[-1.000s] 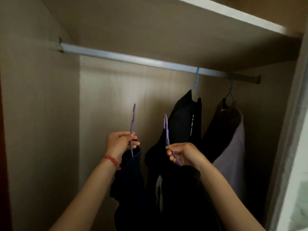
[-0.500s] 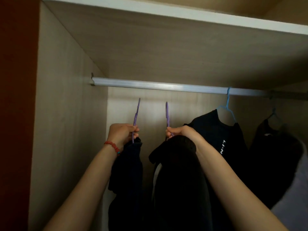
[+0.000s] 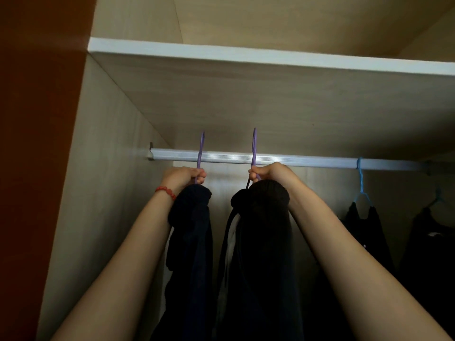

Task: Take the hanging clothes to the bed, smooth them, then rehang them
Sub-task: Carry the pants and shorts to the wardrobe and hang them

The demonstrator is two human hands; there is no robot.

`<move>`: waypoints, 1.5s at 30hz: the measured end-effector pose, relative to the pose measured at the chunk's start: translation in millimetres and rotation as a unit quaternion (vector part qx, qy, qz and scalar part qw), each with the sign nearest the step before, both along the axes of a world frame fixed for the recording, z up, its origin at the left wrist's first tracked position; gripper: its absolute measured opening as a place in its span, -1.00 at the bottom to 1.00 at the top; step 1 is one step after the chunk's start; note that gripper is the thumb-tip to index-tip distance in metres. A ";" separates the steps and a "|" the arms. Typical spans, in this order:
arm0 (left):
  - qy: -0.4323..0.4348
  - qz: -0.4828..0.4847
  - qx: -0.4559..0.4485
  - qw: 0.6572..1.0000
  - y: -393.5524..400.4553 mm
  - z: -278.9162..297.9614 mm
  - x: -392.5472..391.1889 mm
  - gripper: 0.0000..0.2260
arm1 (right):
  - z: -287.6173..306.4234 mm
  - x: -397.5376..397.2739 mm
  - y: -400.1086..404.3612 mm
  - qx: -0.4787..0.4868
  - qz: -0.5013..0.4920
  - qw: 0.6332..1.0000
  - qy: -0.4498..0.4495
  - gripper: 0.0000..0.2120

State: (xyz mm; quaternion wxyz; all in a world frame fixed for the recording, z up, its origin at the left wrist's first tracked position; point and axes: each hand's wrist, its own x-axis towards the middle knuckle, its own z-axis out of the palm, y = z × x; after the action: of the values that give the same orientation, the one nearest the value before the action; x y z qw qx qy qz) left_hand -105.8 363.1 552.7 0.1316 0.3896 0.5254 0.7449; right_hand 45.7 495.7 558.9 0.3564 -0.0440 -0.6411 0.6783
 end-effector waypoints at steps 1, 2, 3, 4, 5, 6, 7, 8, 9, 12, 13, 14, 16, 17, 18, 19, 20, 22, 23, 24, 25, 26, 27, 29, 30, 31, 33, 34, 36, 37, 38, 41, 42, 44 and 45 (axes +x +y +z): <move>0.008 0.006 -0.015 1.000 0.9 3.2 -3.4 -0.69 | 1.5 -3.2 3.5 -0.001 -0.009 1.000 -0.002 -0.82; 0.012 0.012 -0.027 0.999 2.2 5.5 -7.0 -0.68 | 2.5 -5.8 7.0 -0.001 -0.019 1.000 -0.006 -0.82; 0.011 0.017 -0.034 0.999 3.8 6.7 -10.0 -0.68 | 4.1 -8.4 10.4 0.002 -0.029 1.000 -0.010 -0.82; 0.011 0.022 -0.037 0.999 5.5 7.0 -12.6 -0.68 | 5.7 -10.2 13.6 0.006 -0.037 0.999 -0.016 -0.82; 0.011 0.027 -0.040 0.999 7.4 6.9 -14.8 -0.68 | 7.4 -12.5 16.2 0.013 -0.045 0.999 -0.021 -0.82; 0.011 0.030 -0.045 0.998 9.6 6.3 -17.3 -0.68 | 9.0 -14.5 18.7 0.020 -0.056 0.998 -0.027 -0.84; 0.010 0.033 -0.051 0.998 11.3 5.7 -19.1 -0.68 | 10.5 -17.4 21.7 0.025 -0.066 0.997 -0.032 -0.87; 0.008 0.034 -0.057 0.998 12.7 5.1 -21.1 -0.68 | 11.8 -19.4 24.5 0.027 -0.075 0.996 -0.035 -0.91; 0.009 0.037 -0.061 0.997 13.9 4.7 -23.5 -0.68 | 13.1 -21.7 28.2 0.023 -0.081 0.996 -0.035 -0.95; 0.009 0.048 -0.073 0.996 16.4 0.0 -33.4 -0.66 | 10.3 -22.9 37.6 0.020 -0.090 0.994 -0.054 -0.94; 0.007 0.049 -0.078 0.996 17.0 -3.1 -36.7 -0.65 | 6.4 -23.2 39.9 0.020 -0.089 0.994 -0.059 -0.90; 0.001 0.051 -0.079 0.996 17.3 -6.9 -39.8 -0.65 | 1.0 -22.9 41.1 0.016 -0.091 0.994 -0.060 -0.90; -0.026 0.046 -0.056 0.997 17.2 -13.6 -42.9 -0.66 | -12.4 -22.8 44.5 0.009 -0.102 0.993 -0.065 -0.92; -0.035 0.042 -0.043 0.998 16.9 -15.9 -43.6 -0.67 | -18.6 -23.4 46.7 0.006 -0.102 0.993 -0.067 -0.91; -0.039 0.040 -0.036 0.998 16.4 -17.7 -43.0 -0.68 | -23.8 -23.1 48.4 0.002 -0.098 0.993 -0.068 -0.90; -0.042 0.042 -0.030 0.998 16.0 -19.4 -42.7 -0.69 | -26.9 -23.1 50.3 0.000 -0.096 0.993 -0.066 -0.88; -0.045 0.046 -0.024 0.998 16.0 -20.6 -43.5 -0.69 | -28.6 -22.6 51.7 -0.001 -0.099 0.993 -0.064 -0.86; -0.051 0.053 -0.021 0.997 15.5 -21.1 -45.9 -0.70 | -30.2 -20.6 53.5 0.001 -0.115 0.992 -0.060 -0.84; -0.048 0.060 -0.027 0.997 15.1 -21.2 -45.7 -0.70 | -31.0 -19.1 54.0 0.005 -0.124 0.990 -0.059 -0.84; -0.040 0.073 -0.031 0.996 14.4 -20.8 -45.1 -0.70 | -31.8 -17.0 55.0 0.009 -0.131 0.990 -0.059 -0.85; -0.029 0.088 -0.038 0.995 13.1 -20.2 -42.3 -0.70 | -32.0 -15.3 56.3 0.011 -0.135 0.989 -0.058 -0.86; -0.023 0.109 -0.049 0.993 10.9 -18.7 -36.9 -0.70 | -32.3 -12.5 57.1 0.015 -0.139 0.988 -0.059 -0.88; -0.004 0.142 -0.066 0.988 8.8 -16.9 -31.1 -0.72 | -32.3 -9.8 57.7 0.022 -0.141 0.988 -0.061 -0.91; 0.109 0.282 -0.144 0.942 5.6 -12.7 -22.0 -0.81 | -32.6 -3.1 57.7 0.049 -0.143 0.986 -0.069 -0.93; 0.189 0.361 -0.183 0.895 3.1 -10.1 -15.9 -0.81 | -32.8 1.0 57.0 0.064 -0.142 0.985 -0.075 -0.91; 0.258 0.416 -0.210 0.846 1.1 -7.2 -6.7 -0.79 | -32.9 6.0 56.3 0.081 -0.142 0.983 -0.081 -0.89; 0.341 0.445 -0.222 0.798 0.7 -0.5 20.6 -0.75 | -31.4 19.0 56.9 0.123 -0.151 0.976 -0.099 -0.86; 0.367 0.438 -0.220 0.790 3.7 3.9 35.5 -0.72 | -29.3 27.1 59.8 0.145 -0.164 0.970 -0.103 -0.85; 0.412 0.406 -0.215 0.787 15.2 12.5 64.5 -0.69 | -20.8 45.9 70.0 0.184 -0.210 0.955 -0.100 -0.84; 0.431 0.388 -0.218 0.785 23.9 15.1 76.8 -0.67 | -16.2 57.1 76.6 0.210 -0.248 0.941 -0.097 -0.82; 0.445 0.372 -0.225 0.783 32.7 15.4 89.1 -0.66 | -11.8 69.2 82.8 0.239 -0.294 0.920 -0.098 -0.79; 0.460 0.320 -0.280 0.780 63.6 6.3 112.8 -0.66 | -4.2 113.6 100.9 0.316 -0.451 0.828 -0.109 -0.72; 0.461 0.305 -0.301 0.777 73.6 1.4 117.3 -0.66 | -3.4 130.6 105.4 0.336 -0.496 0.790 -0.126 -0.75; 0.459 0.286 -0.334 0.772 88.9 -8.3 121.3 -0.62 | -3.3 162.0 116.5 0.347 -0.551 0.730 -0.209 -0.79; 0.454 0.284 -0.343 0.772 95.2 -12.4 120.9 -0.61 | -4.3 175.5 121.8 0.345 -0.551 0.709 -0.272 -0.75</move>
State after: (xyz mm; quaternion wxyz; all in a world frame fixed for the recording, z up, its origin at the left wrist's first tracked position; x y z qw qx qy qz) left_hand 15.1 458.3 540.3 -0.2150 0.4445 0.8313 0.2552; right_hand 221.2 617.5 554.6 0.4671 -0.4463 -0.7616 0.0513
